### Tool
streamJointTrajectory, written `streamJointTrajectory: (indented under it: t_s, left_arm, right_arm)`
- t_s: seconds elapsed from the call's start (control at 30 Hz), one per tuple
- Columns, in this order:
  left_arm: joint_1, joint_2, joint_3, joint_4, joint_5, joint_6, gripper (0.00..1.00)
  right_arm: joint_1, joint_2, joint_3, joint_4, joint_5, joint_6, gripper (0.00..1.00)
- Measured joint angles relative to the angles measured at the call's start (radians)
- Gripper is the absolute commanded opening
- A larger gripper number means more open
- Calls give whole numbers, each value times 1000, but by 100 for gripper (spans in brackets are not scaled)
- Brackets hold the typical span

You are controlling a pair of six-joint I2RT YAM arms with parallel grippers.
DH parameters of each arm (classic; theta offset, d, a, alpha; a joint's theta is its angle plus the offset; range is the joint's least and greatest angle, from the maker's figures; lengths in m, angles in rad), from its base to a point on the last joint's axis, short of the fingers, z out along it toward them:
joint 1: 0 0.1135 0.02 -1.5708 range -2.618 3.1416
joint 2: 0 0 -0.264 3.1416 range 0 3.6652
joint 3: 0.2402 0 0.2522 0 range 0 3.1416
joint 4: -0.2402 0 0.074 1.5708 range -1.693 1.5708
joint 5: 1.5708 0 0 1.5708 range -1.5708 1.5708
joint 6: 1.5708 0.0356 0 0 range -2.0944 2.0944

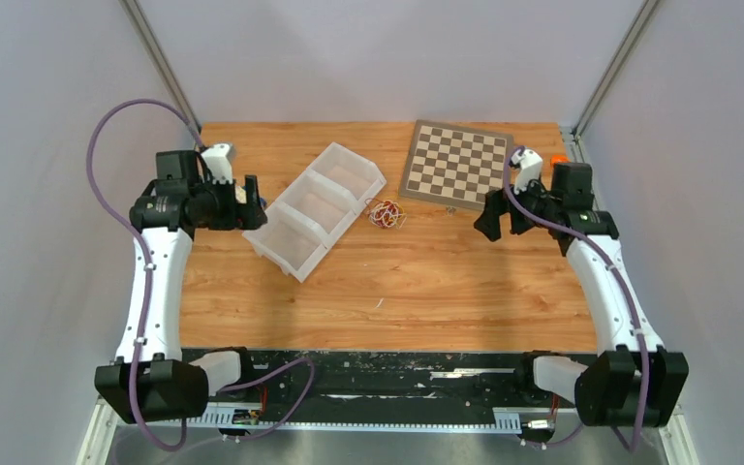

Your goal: Untangle the cables

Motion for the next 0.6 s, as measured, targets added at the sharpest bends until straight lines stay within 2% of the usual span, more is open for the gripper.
streamJointTrajectory:
  t_s: [0.1,0.23,0.4,0.6]
  left_arm:
    - [68,29,56,8,19,-54,100]
    - [78,6,101,68,6,-111,100]
    - [78,-83,97,136,-40,-174,100]
    - [78,-162,10,195,-56,-213,100]
  right_arm:
    - [86,105,62,-1,-11,-43,100]
    - [231,306,193,-6,-13,-100,100]
    - [367,606,430,10,-11,-155,100]
    - [459,914,673,18,-11,-180,100]
